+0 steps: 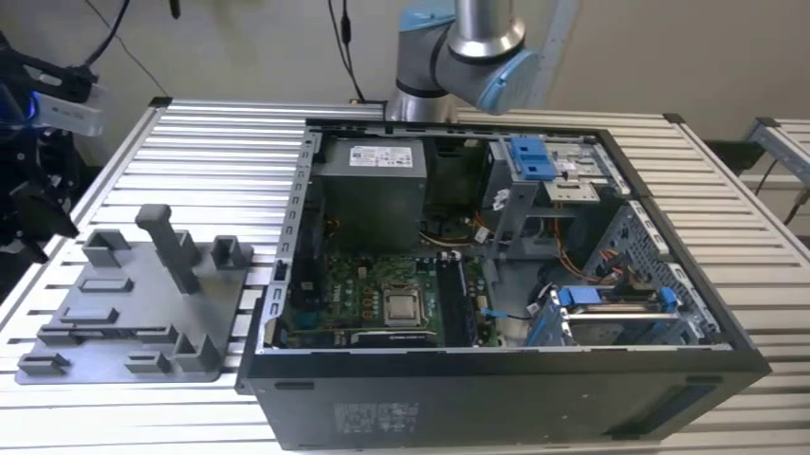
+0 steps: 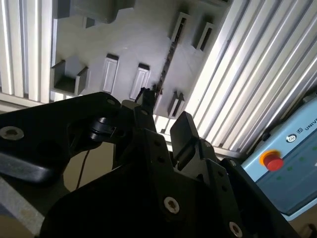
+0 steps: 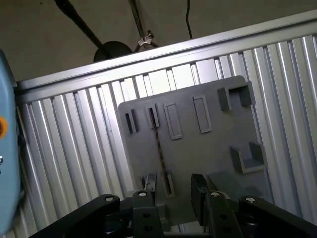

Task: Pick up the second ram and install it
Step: 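Pick up the second ram and move it above second insertion slot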

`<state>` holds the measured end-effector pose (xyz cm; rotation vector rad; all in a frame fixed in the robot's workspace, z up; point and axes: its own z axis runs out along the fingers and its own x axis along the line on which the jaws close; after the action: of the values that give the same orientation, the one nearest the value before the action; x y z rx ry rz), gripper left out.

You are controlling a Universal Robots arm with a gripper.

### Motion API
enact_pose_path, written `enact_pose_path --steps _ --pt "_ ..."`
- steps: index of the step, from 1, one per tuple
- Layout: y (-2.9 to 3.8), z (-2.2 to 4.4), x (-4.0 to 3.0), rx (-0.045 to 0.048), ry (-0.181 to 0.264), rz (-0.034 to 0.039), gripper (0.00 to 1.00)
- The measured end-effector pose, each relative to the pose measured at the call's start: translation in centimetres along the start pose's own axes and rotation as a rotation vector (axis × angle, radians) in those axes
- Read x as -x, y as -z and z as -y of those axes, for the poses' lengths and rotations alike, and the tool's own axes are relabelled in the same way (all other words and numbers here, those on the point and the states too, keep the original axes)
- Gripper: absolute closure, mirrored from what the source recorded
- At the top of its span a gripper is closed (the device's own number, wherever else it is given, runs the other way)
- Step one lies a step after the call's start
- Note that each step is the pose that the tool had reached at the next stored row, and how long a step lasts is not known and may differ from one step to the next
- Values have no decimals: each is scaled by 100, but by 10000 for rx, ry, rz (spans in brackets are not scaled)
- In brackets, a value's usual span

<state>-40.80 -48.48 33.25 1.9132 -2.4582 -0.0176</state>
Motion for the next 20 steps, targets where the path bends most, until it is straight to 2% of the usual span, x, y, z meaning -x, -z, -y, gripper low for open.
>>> enact_pose_path --steps 4,10,20 --pt "-53 2 0 59 33 -19 58" --pt "-139 4 1 60 82 -20 58" --pt "-321 8 4 58 162 -22 58"
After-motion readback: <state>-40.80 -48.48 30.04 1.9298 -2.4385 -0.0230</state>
